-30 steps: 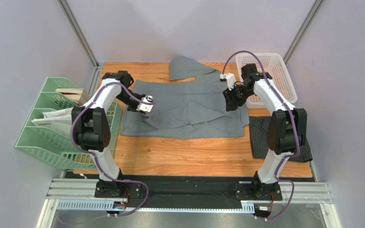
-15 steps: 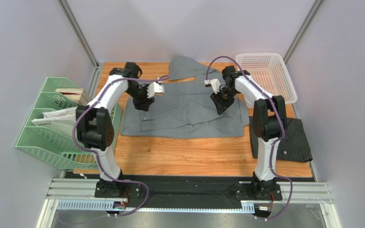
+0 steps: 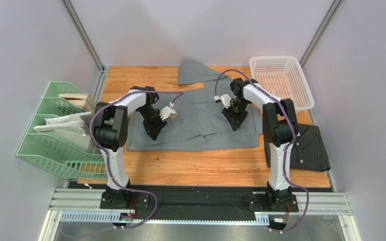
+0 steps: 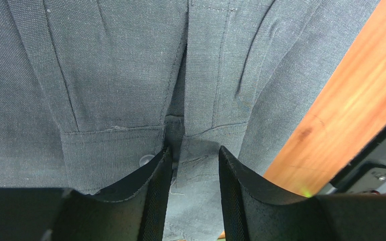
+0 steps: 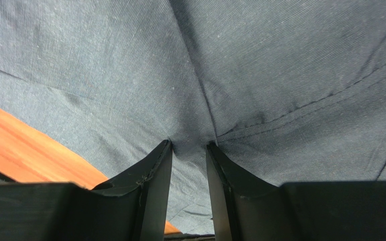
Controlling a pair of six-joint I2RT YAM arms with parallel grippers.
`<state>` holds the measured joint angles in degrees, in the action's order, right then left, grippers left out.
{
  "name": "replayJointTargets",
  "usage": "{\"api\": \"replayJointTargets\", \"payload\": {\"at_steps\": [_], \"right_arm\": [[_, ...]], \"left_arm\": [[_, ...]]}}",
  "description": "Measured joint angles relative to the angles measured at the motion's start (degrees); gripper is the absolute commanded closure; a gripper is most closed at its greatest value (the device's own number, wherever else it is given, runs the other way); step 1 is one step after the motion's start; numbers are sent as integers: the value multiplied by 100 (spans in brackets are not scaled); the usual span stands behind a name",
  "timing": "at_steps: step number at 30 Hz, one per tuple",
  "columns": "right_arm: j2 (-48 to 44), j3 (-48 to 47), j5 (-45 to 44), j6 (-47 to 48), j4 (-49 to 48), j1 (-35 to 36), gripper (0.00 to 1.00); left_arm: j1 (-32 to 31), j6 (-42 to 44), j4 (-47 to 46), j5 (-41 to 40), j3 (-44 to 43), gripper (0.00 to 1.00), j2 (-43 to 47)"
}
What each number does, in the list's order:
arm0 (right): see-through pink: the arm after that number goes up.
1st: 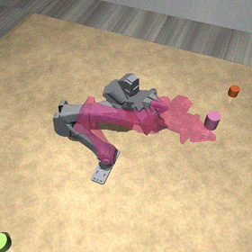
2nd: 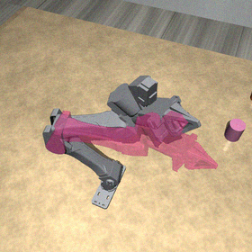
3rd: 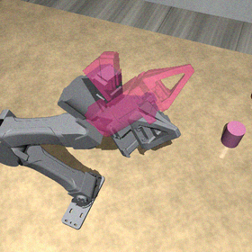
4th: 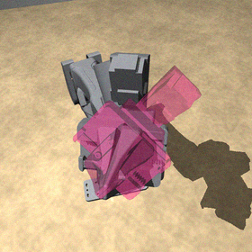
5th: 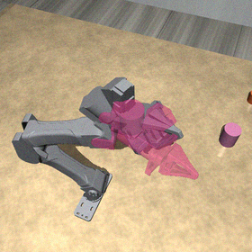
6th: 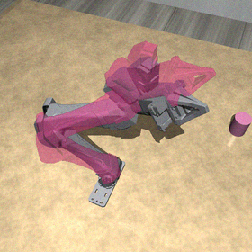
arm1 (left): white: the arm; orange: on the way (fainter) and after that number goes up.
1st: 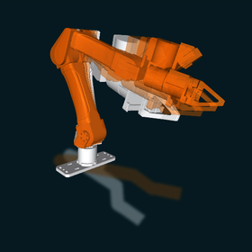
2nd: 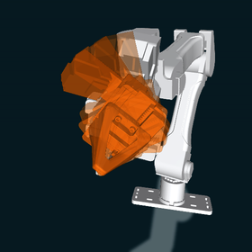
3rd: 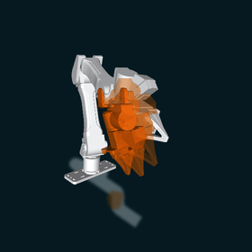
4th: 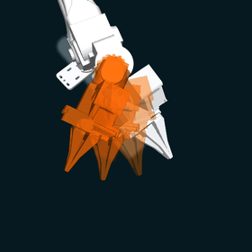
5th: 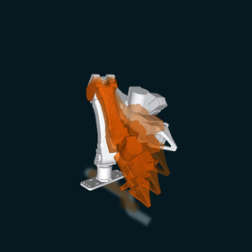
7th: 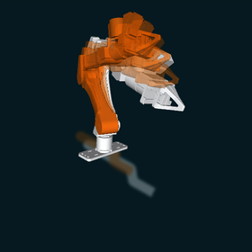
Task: Fold and stack the long sleeve shirts
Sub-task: Fold the shirt
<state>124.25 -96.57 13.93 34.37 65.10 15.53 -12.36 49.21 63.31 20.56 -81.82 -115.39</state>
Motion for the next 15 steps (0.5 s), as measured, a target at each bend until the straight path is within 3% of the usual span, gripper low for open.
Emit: {"api": "replayJointTargets", "payload": {"at_steps": [8, 12, 14, 15], "right_arm": [[-442, 796, 44, 297, 372, 232, 60], [-494, 400, 420, 334, 970, 251, 54], [-503, -297, 647, 308, 1185, 199, 44], [-505, -811, 778, 275, 1198, 149, 40]], "left_arm": [[-70, -120, 98, 13, 833, 52, 540], [-33, -243, 437, 234, 369, 39, 898], [-13, -387, 407, 385, -273, 32, 1182], [13, -490, 302, 479, -660, 20, 1381]]}}
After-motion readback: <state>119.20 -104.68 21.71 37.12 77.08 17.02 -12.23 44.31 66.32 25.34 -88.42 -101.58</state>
